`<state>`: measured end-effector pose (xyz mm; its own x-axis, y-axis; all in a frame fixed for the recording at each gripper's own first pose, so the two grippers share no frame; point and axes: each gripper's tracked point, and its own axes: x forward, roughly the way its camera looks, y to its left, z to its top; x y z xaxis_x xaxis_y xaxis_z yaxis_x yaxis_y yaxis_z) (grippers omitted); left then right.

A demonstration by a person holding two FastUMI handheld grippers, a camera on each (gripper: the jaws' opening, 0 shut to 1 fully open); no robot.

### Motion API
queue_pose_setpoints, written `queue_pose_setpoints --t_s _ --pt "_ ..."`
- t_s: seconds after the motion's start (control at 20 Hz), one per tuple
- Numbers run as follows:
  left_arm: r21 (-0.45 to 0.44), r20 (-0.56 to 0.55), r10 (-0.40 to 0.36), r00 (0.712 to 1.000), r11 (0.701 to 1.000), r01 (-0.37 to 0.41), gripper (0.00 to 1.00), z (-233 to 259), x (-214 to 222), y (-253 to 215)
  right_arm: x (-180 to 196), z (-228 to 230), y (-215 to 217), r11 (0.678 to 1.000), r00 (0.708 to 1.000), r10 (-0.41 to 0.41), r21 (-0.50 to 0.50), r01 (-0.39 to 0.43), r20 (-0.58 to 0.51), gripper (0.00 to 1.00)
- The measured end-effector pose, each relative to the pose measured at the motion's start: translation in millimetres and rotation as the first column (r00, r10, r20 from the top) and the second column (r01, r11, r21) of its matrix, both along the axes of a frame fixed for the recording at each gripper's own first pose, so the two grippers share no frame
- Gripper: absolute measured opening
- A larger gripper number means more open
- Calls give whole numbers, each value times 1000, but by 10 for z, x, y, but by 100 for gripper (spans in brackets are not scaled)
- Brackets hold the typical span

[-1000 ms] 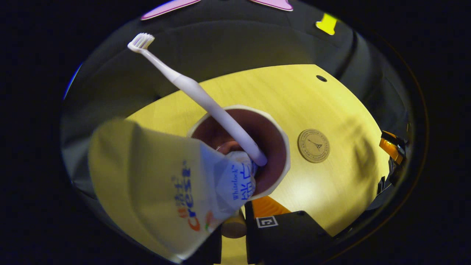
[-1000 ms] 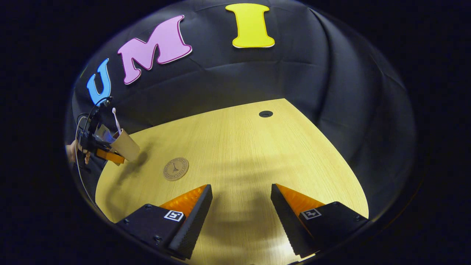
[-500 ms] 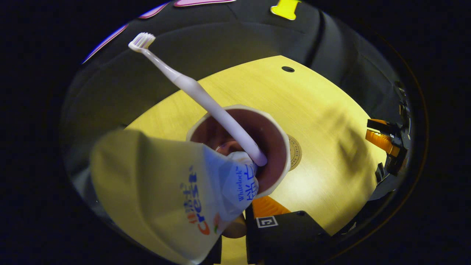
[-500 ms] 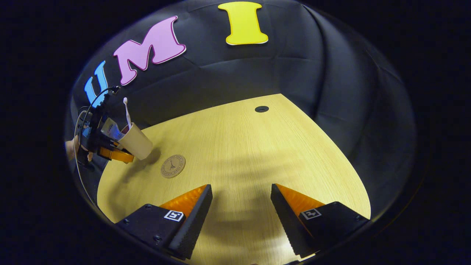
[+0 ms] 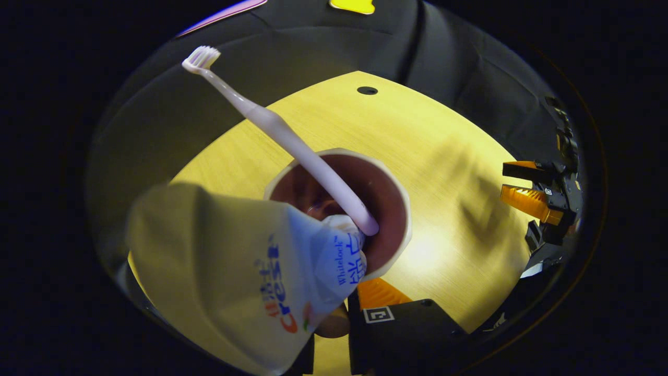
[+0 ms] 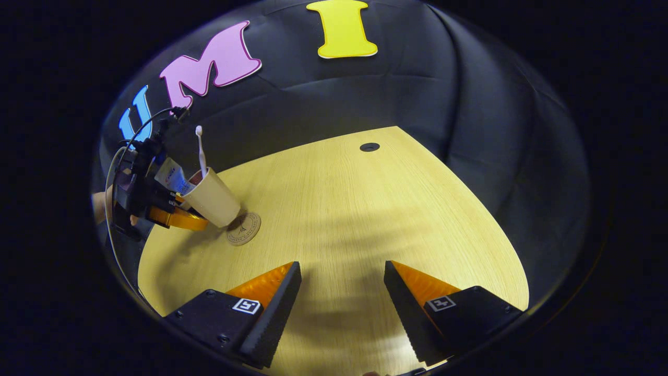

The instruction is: Put the toothbrush and toothpaste on the desktop into the cup, then pick up the cup and place it on the coaster on the desktop.

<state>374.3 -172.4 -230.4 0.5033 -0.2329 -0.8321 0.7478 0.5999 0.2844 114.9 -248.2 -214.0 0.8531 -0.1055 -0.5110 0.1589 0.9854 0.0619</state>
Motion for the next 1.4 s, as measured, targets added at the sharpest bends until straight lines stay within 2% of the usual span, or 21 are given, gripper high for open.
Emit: queue_pose_setpoints --t_s 0.35,0.65,0.75,0.85,0.95,1.05,1.2,1.3,1.4 --pt "51 -25 -45 999 998 47 26 -188 -62 -193 -4 -49 25 1000 1000 -1 8 1 -8 98" --pt "82 -45 -20 999 996 23 27 -295 -75 -162 -8 -72 30 1000 1000 -2 15 2 -11 98" --pt "65 -32 -9 999 998 11 28 -285 -69 -162 3 -65 43 1000 1000 -1 19 1 -6 98" --pt "36 -33 15 999 999 -14 34 -208 -139 -188 23 -66 66 1000 1000 0 31 0 -1 98" --pt "-44 -39 53 998 997 -55 67 -131 -275 -258 41 -32 121 999 1000 9 49 -9 6 98" --pt "-152 -1 103 995 983 -102 100 39 -402 -263 51 44 179 999 1000 25 35 -25 13 98" --pt "-295 69 210 975 938 -181 98 299 -587 -107 63 255 274 998 997 66 -18 -65 34 98" --pt "-374 133 297 946 899 -230 95 531 -666 90 96 448 355 994 994 93 -59 -89 61 98" --pt "-454 209 367 907 857 -242 98 686 -780 289 116 631 486 992 990 106 -72 -99 91 98"
